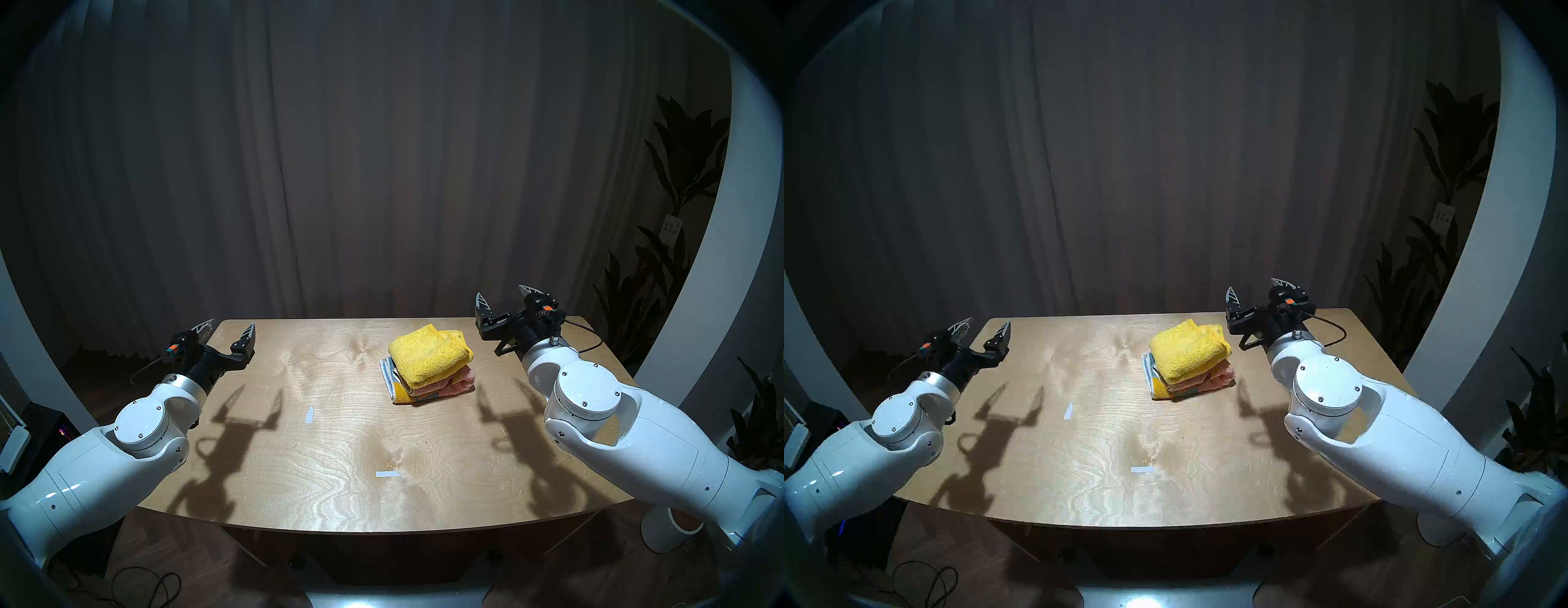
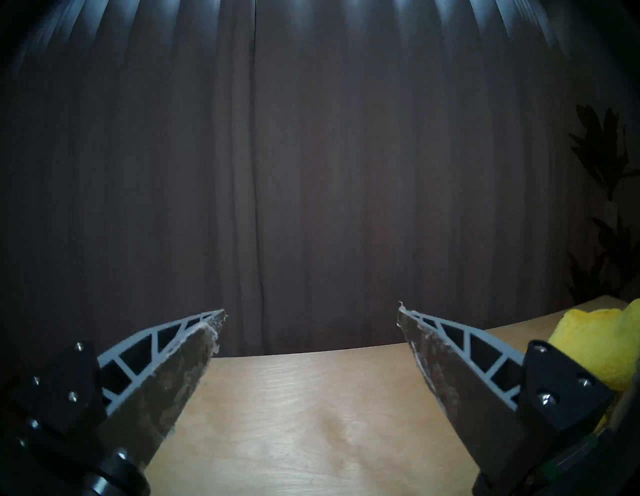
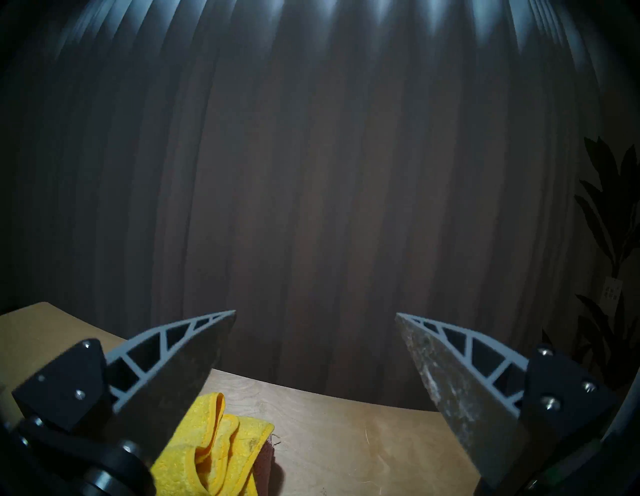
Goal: Fold each towel twice and stack them on table
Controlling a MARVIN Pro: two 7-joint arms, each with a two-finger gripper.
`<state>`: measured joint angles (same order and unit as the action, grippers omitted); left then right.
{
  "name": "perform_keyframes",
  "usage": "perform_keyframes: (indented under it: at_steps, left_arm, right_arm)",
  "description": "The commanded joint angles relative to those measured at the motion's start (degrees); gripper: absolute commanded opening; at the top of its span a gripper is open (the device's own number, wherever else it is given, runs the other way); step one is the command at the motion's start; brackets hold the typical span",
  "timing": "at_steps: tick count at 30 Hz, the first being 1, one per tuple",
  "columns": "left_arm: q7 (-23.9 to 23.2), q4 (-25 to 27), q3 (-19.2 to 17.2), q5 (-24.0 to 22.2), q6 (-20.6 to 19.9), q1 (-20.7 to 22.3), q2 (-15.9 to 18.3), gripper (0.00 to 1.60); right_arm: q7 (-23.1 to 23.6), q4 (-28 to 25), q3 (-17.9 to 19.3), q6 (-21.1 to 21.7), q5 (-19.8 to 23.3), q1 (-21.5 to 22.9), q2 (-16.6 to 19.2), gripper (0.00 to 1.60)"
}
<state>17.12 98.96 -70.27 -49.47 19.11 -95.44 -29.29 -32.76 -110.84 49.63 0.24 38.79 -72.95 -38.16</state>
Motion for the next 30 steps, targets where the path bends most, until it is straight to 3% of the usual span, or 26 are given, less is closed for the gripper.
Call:
perform_keyframes:
  at_steps: [1, 10, 12, 17, 18, 22, 30]
  left_arm:
    - [4.19, -0.15, -0.94, 3.76, 0.65, 0.07, 0.69, 1.60]
    - [5.69, 0.05, -0.90, 3.90, 0.41, 0.41, 0.58, 1.60]
    - [5.74, -0.16, -0.54, 4.37, 0.42, 0.75, 0.26, 1.60]
    - [0.60, -1.09, -0.11, 2.96, 3.37, -0.48, 1.49, 1.60]
    - [0.06, -1.32, 0.02, 3.13, 3.41, -0.70, 1.87, 1.60]
    - [-2.09, -2.41, -0.19, 1.18, 2.85, -1.07, 2.65, 1.60]
    - [-2.59, -4.24, -0.08, -0.31, 0.67, 0.57, 1.96, 1.60]
  right_arm:
    - [5.76, 4.92, 2.93, -5.31, 5.66, 2.02, -1.44, 1.60]
    - [15.13, 14.36, 6.17, -4.54, 18.28, 5.34, -0.80, 1.60]
    - [17.14, 16.73, 5.54, -3.82, 18.57, 6.60, -0.80, 1.60]
    - [23.58, 20.78, 4.02, -3.37, 20.39, 9.21, -0.59, 1.60]
    - [23.07, 21.12, 3.44, -3.10, 20.66, 9.72, -0.52, 1.60]
    - [27.86, 23.98, 0.85, -2.21, 17.13, 12.14, -0.21, 1.60]
    - [35.31, 28.94, 0.65, -6.83, 15.38, 13.77, -1.52, 1.60]
